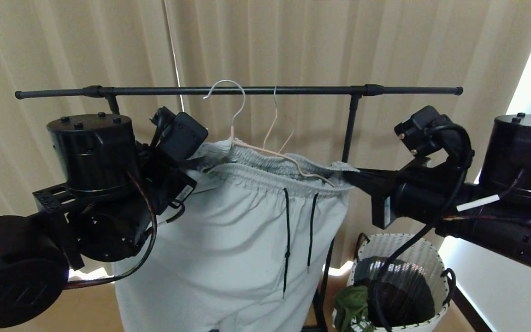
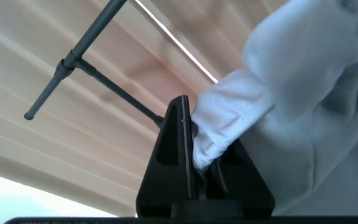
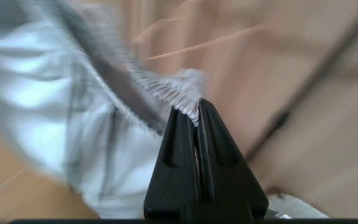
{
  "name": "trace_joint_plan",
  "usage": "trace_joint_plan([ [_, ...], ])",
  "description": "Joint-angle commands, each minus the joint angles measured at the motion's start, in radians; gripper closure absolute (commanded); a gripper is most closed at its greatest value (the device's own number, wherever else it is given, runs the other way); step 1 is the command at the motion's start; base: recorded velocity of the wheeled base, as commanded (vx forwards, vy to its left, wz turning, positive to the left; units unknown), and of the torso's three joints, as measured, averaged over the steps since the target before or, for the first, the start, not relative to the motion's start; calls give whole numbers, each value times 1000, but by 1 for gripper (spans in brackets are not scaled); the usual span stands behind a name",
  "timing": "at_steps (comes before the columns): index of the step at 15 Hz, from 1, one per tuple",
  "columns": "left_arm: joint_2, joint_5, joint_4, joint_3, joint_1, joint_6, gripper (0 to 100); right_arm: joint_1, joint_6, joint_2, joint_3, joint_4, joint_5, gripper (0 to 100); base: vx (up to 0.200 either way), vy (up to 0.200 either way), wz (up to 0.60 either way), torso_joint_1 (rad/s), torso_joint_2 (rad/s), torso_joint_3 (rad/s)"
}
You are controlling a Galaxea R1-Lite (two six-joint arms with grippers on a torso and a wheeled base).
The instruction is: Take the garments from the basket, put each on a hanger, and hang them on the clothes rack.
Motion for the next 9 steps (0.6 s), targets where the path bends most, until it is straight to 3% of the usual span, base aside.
trace_joint_plan([
  [1, 7, -3, -1, -7, -1, 0, 100, 74, -2, 28, 4, 4, 2, 100, 0, 0, 0, 0, 0, 0],
  [4, 5, -3, -3, -13, -7, -9, 100, 75, -2, 42, 3, 43, 1, 100, 0, 0, 0, 0, 0, 0],
  [5, 2, -3, -3, -14, -9, -9, 100, 75, -2, 42, 1, 59, -1, 0, 0, 0, 0, 0, 0, 0],
  [8, 1, -5, -7, -14, -10, -11, 100, 72, -4, 42, 0, 56, -7, 0, 0, 0, 0, 0, 0, 0],
  [9, -4, -3, -20, -11, -30, -31, 100, 59, -44, 38, -28, 52, -9, 0, 0, 0, 0, 0, 0, 0],
])
